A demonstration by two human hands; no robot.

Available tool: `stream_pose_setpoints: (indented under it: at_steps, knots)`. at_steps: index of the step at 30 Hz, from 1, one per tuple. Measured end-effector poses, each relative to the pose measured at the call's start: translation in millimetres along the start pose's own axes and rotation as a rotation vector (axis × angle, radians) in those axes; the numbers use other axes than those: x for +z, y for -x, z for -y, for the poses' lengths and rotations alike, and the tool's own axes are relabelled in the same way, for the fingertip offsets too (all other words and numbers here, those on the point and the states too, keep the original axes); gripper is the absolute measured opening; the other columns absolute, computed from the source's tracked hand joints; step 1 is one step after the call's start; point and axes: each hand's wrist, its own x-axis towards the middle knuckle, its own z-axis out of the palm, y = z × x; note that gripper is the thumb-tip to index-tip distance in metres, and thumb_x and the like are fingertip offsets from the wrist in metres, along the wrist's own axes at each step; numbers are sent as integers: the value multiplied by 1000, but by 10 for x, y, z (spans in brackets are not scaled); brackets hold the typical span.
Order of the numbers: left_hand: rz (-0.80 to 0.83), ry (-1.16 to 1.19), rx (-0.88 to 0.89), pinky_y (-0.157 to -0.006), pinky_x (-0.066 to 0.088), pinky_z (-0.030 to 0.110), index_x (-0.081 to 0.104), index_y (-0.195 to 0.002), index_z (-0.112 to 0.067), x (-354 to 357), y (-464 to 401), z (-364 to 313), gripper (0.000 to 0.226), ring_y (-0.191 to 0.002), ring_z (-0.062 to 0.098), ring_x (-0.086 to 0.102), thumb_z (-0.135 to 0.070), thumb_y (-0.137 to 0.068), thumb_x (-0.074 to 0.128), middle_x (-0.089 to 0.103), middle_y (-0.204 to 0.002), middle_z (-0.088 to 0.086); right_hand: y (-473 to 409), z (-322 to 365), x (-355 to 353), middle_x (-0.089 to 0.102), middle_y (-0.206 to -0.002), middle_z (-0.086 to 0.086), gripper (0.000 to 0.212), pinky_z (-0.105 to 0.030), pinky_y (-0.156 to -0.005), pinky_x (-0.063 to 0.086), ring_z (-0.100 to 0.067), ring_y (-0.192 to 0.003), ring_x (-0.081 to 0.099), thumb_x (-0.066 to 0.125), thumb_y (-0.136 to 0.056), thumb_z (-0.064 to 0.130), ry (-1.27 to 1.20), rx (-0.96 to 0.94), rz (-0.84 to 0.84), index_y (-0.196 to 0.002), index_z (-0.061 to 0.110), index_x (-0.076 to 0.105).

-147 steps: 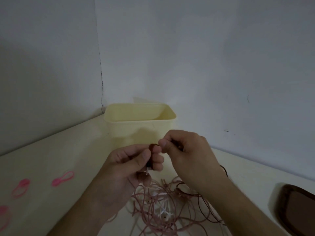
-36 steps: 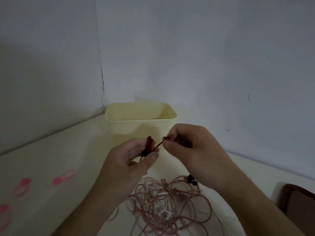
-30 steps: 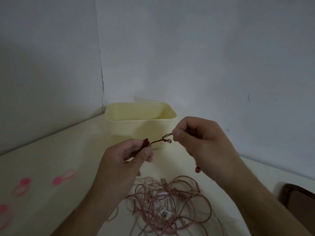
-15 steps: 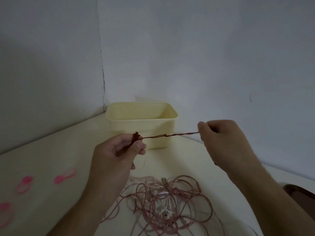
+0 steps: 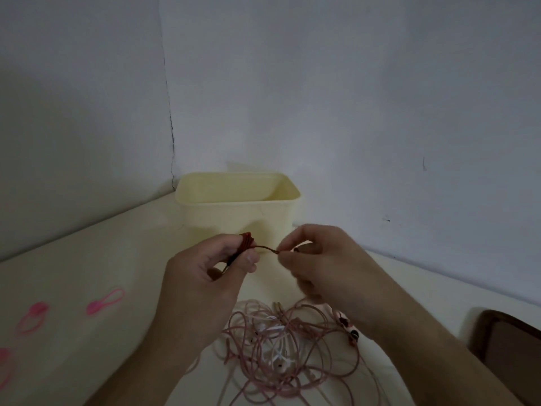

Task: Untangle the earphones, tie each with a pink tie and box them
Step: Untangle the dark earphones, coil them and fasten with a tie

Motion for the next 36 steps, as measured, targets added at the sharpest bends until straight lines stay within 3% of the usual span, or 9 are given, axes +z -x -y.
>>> stream_pose_setpoints:
  at_steps: [5, 9, 12, 16, 22, 25, 29, 33, 36]
  knots:
    - [-27, -35, -9, -61, 50, 35, 79, -89, -36, -2, -24, 20, 23, -75, 10, 72, -13, -89, 80, 78, -77, -5, 7, 54, -155, 47, -50, 10, 21, -17, -46, 31, -5, -40, 36, 68, -100, 26, 254, -89, -164, -82, 21, 77]
    - [-29, -59, -14, -76, 60, 48, 80, -91, -33, 14, -15, 28, 19, -81, 12, 75, -13, -89, 80, 78, -78, -6, 23, 97, -178, 47, -41, 13, 33, -16, -42, 34, -7, -36, 39, 56, -106, 27, 471, -138, -170, -78, 23, 72]
    - [-26, -65, -22, -78, 61, 50, 80, -93, -32, 9, -16, 11, 20, -82, 10, 76, -13, -89, 80, 79, -80, -9, 27, 125, -217, 43, -45, 9, 39, -16, -42, 31, -6, -39, 35, 53, -106, 28, 416, -105, -192, -70, 19, 65]
    - [-28, -72, -22, -79, 59, 56, 80, -94, -32, 4, -24, 9, 19, -82, 11, 76, -13, -89, 80, 79, -80, -9, 33, 148, -223, 43, -56, 1, 48, -28, -52, 34, -15, -49, 37, 50, -106, 34, 346, -61, -167, -62, 17, 56]
    - [-39, -60, -28, -79, 59, 58, 80, -92, -32, 13, -21, 8, 21, -80, 11, 76, -12, -89, 81, 79, -79, -10, 32, 139, -307, 45, -52, -3, 55, -24, -47, 34, -19, -47, 37, 51, -107, 37, 359, 8, -181, -56, 16, 58]
    - [-35, -57, -27, -75, 59, 56, 80, -92, -33, 12, -20, 18, 20, -80, 10, 76, -13, -89, 81, 79, -78, -9, 34, 115, -340, 62, -54, 1, 47, -27, -54, 41, -14, -46, 46, 55, -107, 39, 338, 23, -130, -70, 15, 72]
    - [-7, -51, -9, -71, 60, 49, 80, -94, -33, 20, -2, 21, 19, -80, 14, 76, -14, -89, 80, 79, -79, -8, 63, 138, -280, 76, -85, 6, 7, -23, -62, 46, -3, -54, 58, 76, -94, 40, 294, -84, 3, -98, 36, 74]
    - [3, -65, 0, -63, 55, 35, 80, -94, -33, 20, 3, 37, 19, -80, 15, 76, -15, -89, 80, 78, -79, -9, 22, 73, -210, 69, -77, 14, 9, -15, -63, 46, -1, -60, 61, 77, -95, 35, 460, -156, -58, -85, 37, 76]
    - [14, -43, -9, -64, 53, 25, 80, -95, -31, 24, 3, 43, 18, -82, 13, 76, -15, -88, 81, 79, -80, -8, 31, 85, -221, 69, -71, 13, 24, -14, -59, 42, 1, -55, 56, 70, -98, 25, 269, -149, -121, -77, 26, 80]
